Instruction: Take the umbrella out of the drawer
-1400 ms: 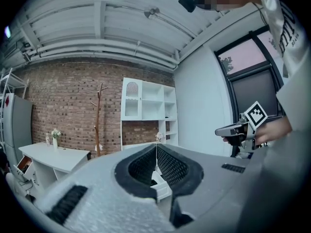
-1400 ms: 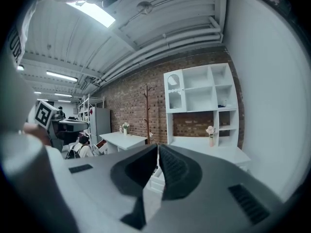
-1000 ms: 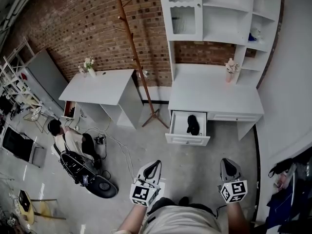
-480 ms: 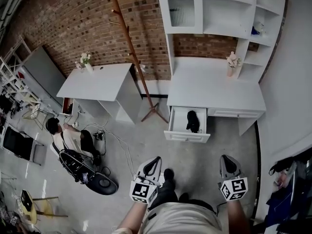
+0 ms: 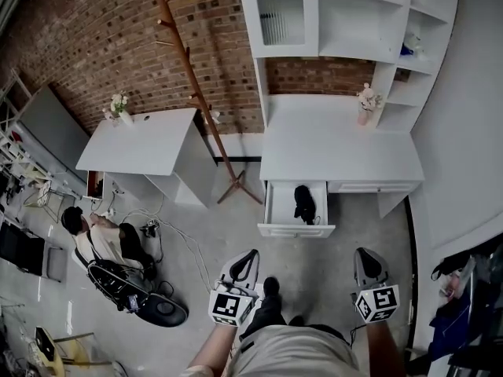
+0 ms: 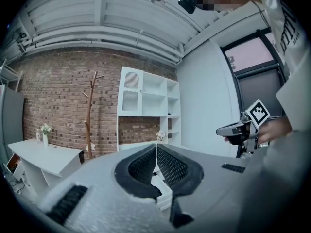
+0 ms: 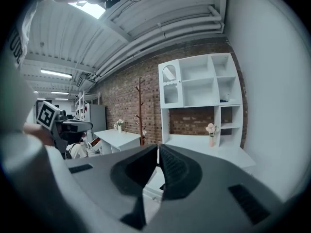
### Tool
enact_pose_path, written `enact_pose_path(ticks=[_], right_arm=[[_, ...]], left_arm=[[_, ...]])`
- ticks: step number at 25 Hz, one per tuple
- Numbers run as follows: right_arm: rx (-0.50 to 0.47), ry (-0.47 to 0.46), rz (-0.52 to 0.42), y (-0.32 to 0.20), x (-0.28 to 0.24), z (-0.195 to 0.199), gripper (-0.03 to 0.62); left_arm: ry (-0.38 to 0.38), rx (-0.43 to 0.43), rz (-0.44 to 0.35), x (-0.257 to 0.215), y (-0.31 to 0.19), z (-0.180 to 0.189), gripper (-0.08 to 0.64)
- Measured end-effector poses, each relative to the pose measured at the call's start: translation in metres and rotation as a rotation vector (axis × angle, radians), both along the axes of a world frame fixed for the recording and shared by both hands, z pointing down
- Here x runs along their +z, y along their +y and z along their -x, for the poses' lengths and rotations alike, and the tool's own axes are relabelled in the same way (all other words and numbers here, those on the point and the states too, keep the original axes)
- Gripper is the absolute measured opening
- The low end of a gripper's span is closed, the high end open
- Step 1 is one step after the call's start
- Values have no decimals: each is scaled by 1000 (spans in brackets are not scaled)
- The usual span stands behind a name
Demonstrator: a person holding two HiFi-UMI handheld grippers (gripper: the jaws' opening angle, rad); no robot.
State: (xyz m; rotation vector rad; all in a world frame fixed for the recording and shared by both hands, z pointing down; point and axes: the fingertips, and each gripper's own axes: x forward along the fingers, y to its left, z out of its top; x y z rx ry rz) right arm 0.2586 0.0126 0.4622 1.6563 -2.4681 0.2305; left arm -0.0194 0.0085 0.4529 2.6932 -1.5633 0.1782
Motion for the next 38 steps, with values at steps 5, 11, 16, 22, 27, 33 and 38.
enact_pose_path(ticks=[5, 11, 16, 22, 27, 33, 38], right_arm=[[20, 9, 10, -29, -1, 16, 31], [58, 19, 16, -67, -6, 33, 31], [86, 34, 15, -97, -11, 48, 31], [109, 54, 13, -127, -13, 72, 31], [121, 67, 1, -144, -19, 89, 31], [115, 79, 4, -154, -17, 100, 31], [103, 79, 11, -160, -14, 106, 31]], left_arm=[[14, 26, 18, 0, -39, 11, 25], [9, 70, 14, 1, -88, 27, 25], [7, 108, 23, 6, -126, 38, 25], [16, 158, 22, 9, -164, 53, 25], [32, 192, -1, 9, -185, 63, 25], [43, 199, 20, 15, -195, 67, 25], [51, 197, 20, 17, -197, 68, 26]])
